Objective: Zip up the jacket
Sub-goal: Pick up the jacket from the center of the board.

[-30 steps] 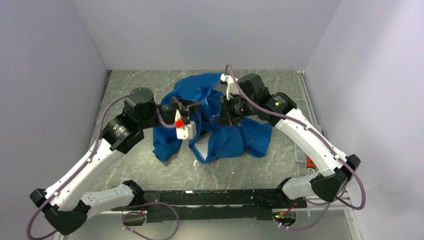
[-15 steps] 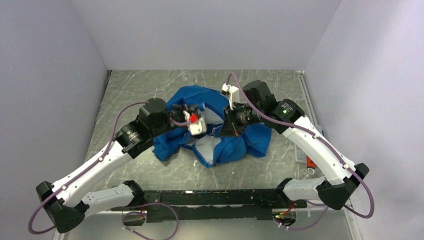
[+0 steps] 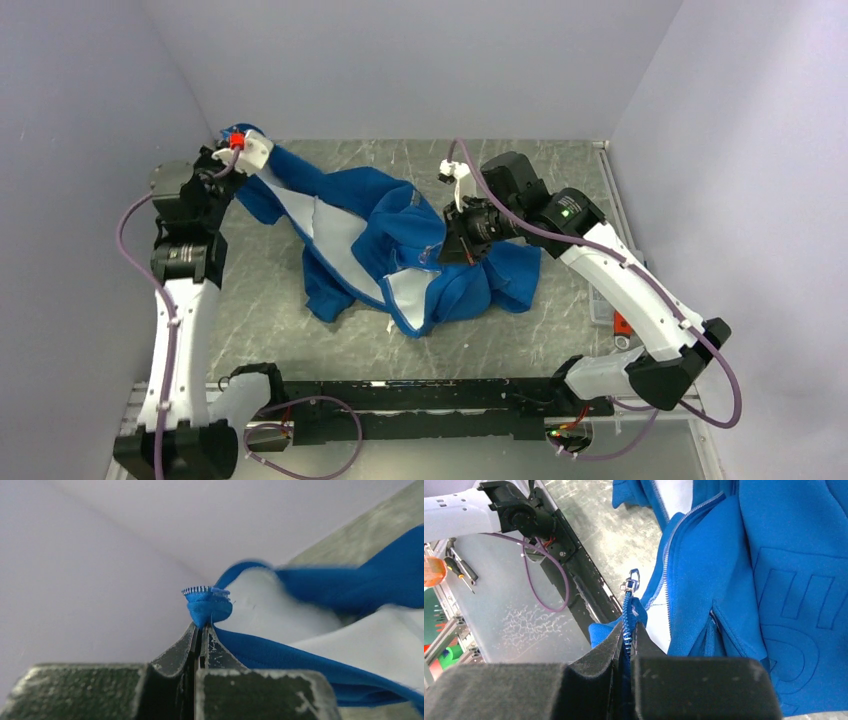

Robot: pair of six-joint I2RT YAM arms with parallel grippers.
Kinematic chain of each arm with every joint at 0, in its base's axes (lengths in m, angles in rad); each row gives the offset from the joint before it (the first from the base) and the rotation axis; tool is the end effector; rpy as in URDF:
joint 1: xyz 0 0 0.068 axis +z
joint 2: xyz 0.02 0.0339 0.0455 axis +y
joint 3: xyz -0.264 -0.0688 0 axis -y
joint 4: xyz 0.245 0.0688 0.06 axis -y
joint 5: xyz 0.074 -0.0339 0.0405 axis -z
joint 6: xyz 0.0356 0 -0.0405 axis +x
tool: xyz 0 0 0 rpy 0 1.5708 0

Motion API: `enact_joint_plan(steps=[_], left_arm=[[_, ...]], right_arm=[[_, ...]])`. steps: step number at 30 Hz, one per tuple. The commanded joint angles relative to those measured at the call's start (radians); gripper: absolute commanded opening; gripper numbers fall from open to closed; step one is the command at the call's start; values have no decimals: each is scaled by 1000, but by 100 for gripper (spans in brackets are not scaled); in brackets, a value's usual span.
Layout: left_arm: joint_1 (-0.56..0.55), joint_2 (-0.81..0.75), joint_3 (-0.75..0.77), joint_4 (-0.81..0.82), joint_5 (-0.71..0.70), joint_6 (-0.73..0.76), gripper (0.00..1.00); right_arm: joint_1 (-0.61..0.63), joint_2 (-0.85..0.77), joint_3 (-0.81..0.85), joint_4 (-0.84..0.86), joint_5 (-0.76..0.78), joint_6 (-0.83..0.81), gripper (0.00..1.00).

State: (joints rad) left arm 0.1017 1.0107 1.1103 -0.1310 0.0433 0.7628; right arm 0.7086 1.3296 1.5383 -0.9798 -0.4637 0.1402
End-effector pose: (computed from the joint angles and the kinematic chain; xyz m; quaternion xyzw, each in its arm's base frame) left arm 0.2261 0.0215 0.4178 0.2473 0.6742 0.2773 0.6383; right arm 0.1871 0.1814 0.4056 -0.3372 0.8354 0.3489 0.2581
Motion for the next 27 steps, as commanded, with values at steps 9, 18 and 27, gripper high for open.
enact_joint_plan(steps=[9, 18, 27], left_arm=[[-308, -175, 36, -408, 685, -52, 0], [-617, -104, -10, -342, 544, 119, 0], [-715, -126, -63, -262, 476, 155, 0]], right_arm=[[0, -86, -6, -18, -5, -31, 0], [30, -8, 17, 25, -193, -64, 0], [35, 60, 62, 43, -286, -103, 0]])
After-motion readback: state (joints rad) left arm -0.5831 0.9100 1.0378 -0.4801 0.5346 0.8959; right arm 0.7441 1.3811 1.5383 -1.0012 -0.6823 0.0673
